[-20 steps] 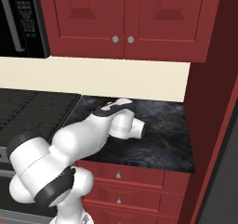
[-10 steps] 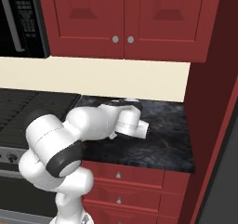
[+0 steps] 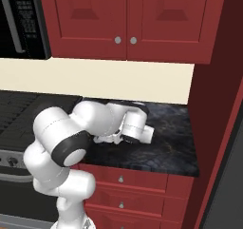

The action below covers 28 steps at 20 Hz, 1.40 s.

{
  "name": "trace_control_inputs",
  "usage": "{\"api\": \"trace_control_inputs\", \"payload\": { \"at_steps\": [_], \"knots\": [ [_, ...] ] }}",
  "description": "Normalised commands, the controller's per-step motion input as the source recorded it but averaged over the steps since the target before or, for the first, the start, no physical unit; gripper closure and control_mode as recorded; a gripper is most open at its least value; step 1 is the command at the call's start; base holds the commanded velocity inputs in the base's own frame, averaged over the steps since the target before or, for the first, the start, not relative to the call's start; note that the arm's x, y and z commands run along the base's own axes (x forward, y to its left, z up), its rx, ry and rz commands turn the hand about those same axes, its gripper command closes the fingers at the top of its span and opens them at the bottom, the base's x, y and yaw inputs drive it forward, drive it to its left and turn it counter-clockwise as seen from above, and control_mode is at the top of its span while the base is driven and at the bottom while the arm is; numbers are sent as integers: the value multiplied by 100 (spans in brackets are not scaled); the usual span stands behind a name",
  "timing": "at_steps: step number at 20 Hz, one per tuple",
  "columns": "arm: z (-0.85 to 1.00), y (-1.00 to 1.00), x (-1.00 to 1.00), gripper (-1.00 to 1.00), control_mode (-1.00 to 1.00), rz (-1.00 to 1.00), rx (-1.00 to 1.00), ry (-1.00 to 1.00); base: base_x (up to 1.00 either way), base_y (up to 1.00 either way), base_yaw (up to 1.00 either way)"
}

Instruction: Retrieve the wine glasses from the counter and place one next to each plate.

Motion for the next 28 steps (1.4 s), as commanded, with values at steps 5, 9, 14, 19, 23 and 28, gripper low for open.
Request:
{"api": "trace_control_inputs", "payload": {
  "at_steps": [5, 9, 14, 19, 23, 28],
  "knots": [
    [-22, 0, 0, -100, -100, 0, 0, 14, 0, 0, 0],
    [-25, 0, 0, -100, -100, 0, 0, 11, 0, 0, 0],
    [-24, 0, 0, -100, -100, 0, 0, 9, 0, 0, 0],
    [-17, 0, 0, -100, -100, 0, 0, 6, 0, 0, 0],
    [-9, 0, 1, -100, -100, 0, -4, 0, 0, 0, 0],
    [-17, 0, 0, -100, -100, 0, -3, 0, 0, 0, 0]
  ]
}}
